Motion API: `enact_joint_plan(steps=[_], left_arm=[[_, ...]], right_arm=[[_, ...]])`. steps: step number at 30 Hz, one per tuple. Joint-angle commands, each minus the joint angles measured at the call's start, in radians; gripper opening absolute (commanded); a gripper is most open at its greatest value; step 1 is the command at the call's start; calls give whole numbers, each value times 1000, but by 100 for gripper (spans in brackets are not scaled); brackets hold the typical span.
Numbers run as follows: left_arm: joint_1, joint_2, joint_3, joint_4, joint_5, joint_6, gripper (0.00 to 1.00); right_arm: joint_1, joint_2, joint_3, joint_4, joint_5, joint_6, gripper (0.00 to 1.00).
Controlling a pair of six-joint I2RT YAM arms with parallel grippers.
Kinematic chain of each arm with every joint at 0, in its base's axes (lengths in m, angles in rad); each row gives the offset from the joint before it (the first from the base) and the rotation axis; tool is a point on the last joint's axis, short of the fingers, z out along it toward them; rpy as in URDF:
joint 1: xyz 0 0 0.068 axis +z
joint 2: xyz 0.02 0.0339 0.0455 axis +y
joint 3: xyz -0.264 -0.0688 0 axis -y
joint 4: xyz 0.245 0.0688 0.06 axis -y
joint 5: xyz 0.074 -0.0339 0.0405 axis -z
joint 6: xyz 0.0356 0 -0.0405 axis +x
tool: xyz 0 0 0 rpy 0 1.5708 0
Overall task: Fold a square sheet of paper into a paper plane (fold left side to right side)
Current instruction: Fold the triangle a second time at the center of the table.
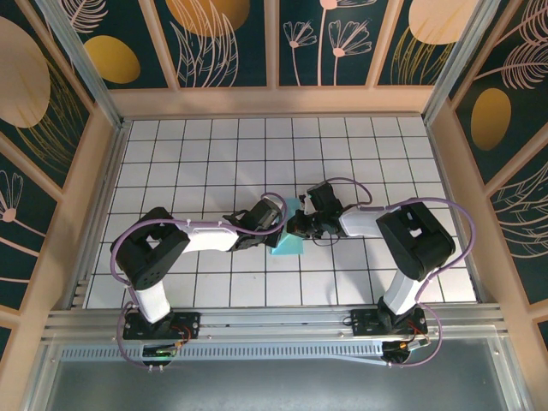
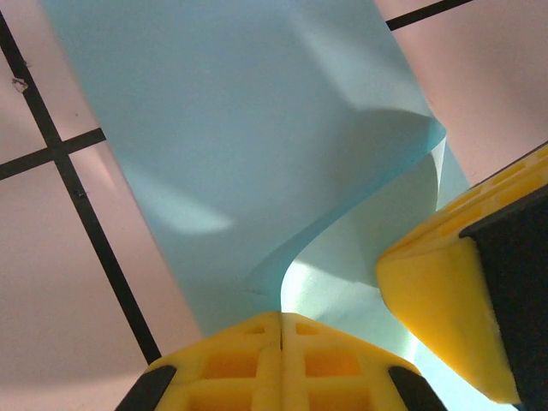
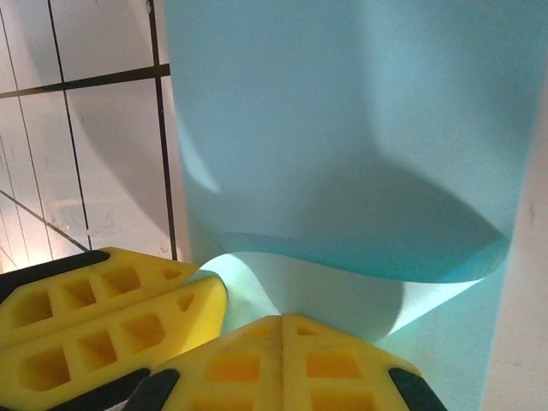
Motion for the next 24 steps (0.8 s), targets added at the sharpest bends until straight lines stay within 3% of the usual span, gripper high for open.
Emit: enact_joint_plan(steps=[1,8,18,24], left_arm=[[6,35,1,-41,12,13,0],[6,9,2,-44,-9,7,3],[10,-116,81,-143,-70,10,20],[24,-218,54,-174,-22,-38,21]], right_arm=[[7,19,-1,-28,28,-25,0],[10,23,-15,-32,34,-24,0],[18,25,-16,-36,43,-27,0],[20,19,-15,-37,45,-28,0]])
